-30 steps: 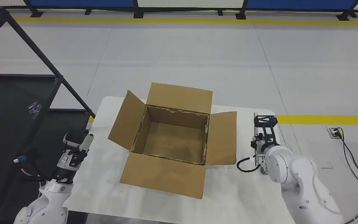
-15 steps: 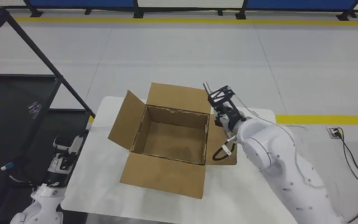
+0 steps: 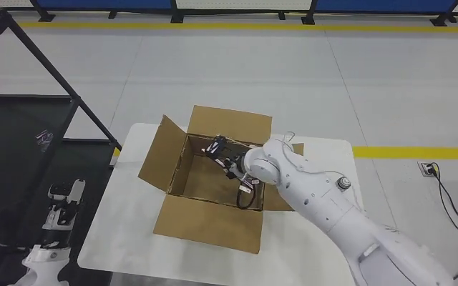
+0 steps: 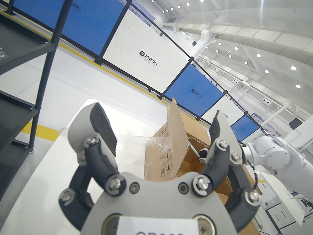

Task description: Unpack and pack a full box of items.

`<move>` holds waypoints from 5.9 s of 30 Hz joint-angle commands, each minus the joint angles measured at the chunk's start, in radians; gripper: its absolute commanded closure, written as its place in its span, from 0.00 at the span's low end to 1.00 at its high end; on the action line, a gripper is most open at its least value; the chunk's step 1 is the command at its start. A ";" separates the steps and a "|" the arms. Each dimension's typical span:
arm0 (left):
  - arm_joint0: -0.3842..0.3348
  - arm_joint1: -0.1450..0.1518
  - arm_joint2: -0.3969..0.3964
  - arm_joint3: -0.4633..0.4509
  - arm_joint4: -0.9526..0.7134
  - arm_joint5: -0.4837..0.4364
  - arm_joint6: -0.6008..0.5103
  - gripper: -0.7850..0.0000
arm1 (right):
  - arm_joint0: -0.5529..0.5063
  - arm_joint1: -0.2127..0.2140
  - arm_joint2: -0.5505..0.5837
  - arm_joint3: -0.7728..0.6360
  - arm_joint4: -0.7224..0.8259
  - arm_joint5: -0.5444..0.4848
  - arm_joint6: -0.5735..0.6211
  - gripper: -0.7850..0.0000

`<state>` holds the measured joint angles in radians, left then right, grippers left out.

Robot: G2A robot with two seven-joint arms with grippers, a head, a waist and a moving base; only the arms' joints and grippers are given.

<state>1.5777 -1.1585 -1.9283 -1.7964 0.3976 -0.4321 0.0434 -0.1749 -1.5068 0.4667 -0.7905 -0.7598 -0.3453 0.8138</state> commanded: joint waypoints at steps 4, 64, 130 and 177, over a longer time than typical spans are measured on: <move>-0.014 0.000 0.010 -0.002 0.005 0.000 -0.017 0.00 | 0.005 -0.082 -0.060 0.178 -0.005 0.013 -0.072 1.00; -0.107 -0.005 0.106 0.013 0.071 -0.017 -0.096 0.00 | -0.703 0.235 0.676 -1.155 -0.345 0.015 0.171 0.00; -0.078 -0.007 0.073 0.031 0.038 -0.008 -0.037 0.00 | -0.511 0.265 0.644 -0.998 -0.302 0.320 0.223 1.00; -0.050 -0.011 0.031 0.024 0.028 -0.015 -0.045 0.00 | 0.085 -0.262 -0.007 0.488 0.039 0.089 -0.147 0.12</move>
<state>1.5268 -1.1691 -1.8974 -1.7723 0.4256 -0.4466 -0.0022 -0.0930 -1.7709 0.4567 -0.2983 -0.7198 -0.2505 0.6714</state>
